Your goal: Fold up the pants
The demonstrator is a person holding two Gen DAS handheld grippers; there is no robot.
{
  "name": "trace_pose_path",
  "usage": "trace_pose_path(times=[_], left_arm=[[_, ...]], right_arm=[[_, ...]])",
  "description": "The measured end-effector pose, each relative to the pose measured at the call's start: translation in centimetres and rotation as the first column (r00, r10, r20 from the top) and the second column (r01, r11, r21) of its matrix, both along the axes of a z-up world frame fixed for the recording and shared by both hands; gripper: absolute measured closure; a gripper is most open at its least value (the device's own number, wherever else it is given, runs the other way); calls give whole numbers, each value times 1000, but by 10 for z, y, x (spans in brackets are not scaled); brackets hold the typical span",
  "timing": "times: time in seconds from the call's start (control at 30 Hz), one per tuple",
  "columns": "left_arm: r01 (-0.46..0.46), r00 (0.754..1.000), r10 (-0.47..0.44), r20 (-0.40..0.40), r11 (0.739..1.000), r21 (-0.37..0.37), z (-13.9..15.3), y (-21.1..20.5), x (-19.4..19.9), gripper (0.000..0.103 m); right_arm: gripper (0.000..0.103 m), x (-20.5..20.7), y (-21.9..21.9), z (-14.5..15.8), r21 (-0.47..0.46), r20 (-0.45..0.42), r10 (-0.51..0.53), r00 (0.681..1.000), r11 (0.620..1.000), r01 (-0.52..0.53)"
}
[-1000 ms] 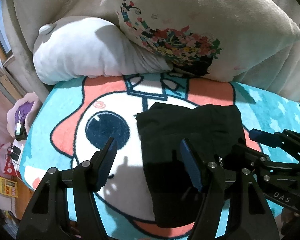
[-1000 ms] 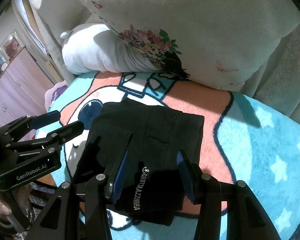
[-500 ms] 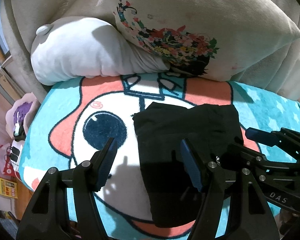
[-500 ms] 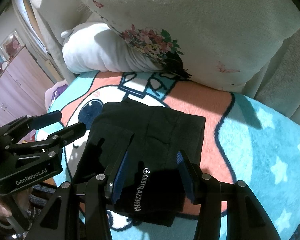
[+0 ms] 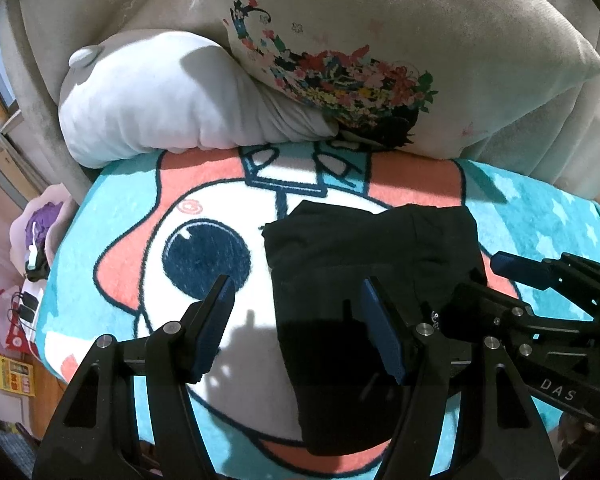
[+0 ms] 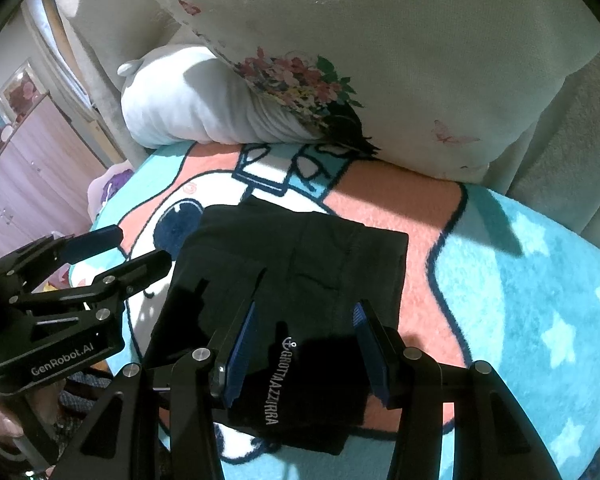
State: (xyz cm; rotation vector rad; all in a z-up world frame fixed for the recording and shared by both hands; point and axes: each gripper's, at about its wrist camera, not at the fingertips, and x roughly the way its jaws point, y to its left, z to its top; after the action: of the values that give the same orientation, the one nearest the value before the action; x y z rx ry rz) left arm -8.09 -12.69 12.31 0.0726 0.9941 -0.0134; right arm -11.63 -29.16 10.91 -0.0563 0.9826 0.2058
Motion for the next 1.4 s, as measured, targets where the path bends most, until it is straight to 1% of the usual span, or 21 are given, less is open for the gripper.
trace_pose_path(times=[1.4], left_arm=[[-2, 1000, 2, 3, 1000, -3, 0, 5, 1, 37]], right_arm=[[55, 2, 5, -3, -1, -9, -1, 1000, 1000, 1]])
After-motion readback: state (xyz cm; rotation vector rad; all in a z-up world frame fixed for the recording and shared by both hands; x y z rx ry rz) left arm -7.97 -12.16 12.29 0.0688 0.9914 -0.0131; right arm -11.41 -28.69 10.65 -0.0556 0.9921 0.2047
